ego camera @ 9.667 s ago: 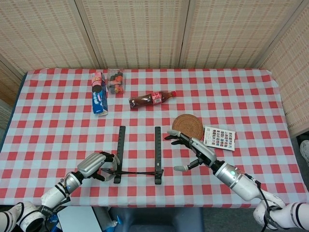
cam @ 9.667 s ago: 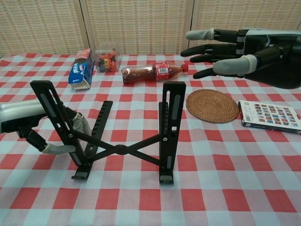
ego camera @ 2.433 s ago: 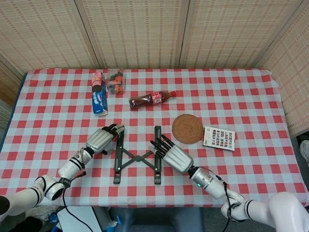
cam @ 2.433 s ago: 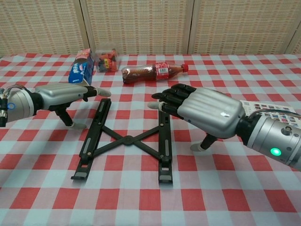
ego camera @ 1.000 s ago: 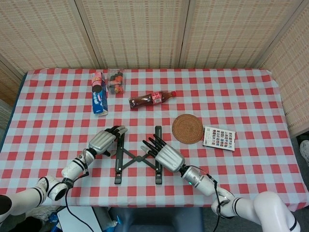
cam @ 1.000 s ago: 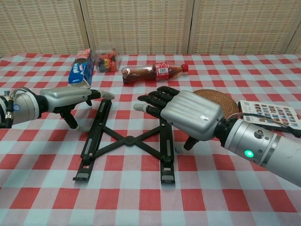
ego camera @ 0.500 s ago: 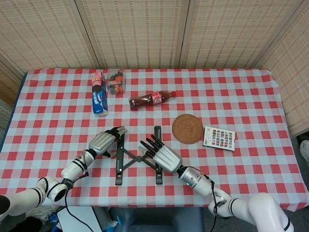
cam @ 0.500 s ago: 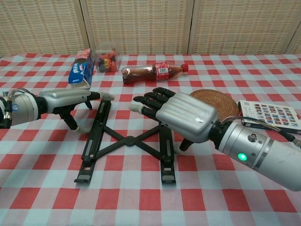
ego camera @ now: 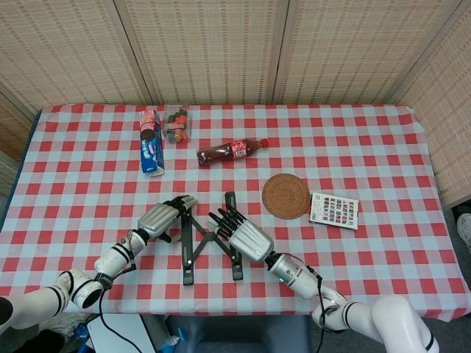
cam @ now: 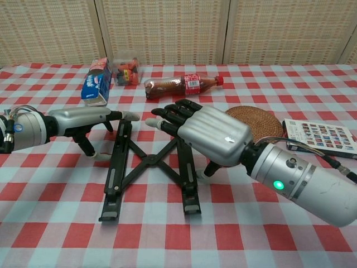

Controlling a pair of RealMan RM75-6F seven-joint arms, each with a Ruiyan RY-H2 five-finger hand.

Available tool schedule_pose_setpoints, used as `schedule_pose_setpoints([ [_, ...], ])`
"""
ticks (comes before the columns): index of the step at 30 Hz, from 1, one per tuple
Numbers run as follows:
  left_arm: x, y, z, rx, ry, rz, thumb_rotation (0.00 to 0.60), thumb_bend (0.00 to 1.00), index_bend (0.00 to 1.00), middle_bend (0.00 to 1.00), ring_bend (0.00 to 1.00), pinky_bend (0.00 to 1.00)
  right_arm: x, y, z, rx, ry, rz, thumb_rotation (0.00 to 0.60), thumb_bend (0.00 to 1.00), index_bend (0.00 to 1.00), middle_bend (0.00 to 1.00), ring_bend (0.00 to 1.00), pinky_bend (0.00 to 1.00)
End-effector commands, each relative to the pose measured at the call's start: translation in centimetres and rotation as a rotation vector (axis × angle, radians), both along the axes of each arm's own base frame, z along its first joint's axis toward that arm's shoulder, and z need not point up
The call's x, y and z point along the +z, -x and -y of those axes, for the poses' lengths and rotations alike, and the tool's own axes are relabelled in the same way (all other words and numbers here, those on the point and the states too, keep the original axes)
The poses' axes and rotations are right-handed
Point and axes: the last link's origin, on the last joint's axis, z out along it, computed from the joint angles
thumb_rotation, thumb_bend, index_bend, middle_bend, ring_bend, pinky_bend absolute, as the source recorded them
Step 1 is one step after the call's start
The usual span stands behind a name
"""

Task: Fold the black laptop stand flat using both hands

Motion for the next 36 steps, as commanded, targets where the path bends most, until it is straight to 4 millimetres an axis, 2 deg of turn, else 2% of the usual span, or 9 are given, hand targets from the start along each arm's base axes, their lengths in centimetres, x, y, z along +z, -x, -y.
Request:
schedule_pose_setpoints([
  [1,0.0,-0.1,0.1,-0.001,0.005,0.003,0.599,0.28,0.00,0.00,0.01,0.20,-0.1,-0.2,0.0,0.002,0.003,0.009,0.600,0.00,0.00,0.00,0.00,0.00],
  [29,-0.1,-2.6,1.2,-0.017,0.059,0.064,0.581,0.28,0.00,0.00,0.01,0.20,-0.8,-2.8,-0.4,0.039,0.015,0.079,0.600,0.00,0.00,0.00,0.00,0.00],
  [33,0.6,-2.0,0.9,-0.003,0.034,0.065,0.579,0.28,0.00,0.00,0.01,0.20,-0.1,-2.6,-0.5,0.053,0.000,0.083,0.600,0.00,0.00,0.00,0.00,0.00],
  [36,1.8,-1.1,0.5,0.020,0.004,0.066,0.580,0.28,0.00,0.00,0.01,0.20,1.3,-2.3,-0.2,0.087,-0.019,0.054,0.600,0.00,0.00,0.00,0.00,0.00],
])
